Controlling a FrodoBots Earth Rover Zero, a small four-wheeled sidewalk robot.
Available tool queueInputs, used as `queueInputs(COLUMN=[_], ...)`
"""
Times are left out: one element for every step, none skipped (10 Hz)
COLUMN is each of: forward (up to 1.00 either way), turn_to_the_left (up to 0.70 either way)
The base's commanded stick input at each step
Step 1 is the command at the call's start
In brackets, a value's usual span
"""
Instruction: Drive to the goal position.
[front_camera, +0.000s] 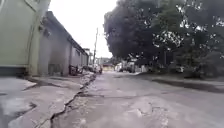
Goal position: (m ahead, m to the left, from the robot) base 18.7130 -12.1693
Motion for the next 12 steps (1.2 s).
queueInputs(forward=[1.00,1.00,1.00,1.00,1.00,1.00,1.00,1.00,1.00,1.00,1.00,1.00], turn_to_the_left=[0.00,0.00,-0.02,-0.29,-0.35,-0.33,0.00,0.00,0.00,0.00,0.00,0.00])
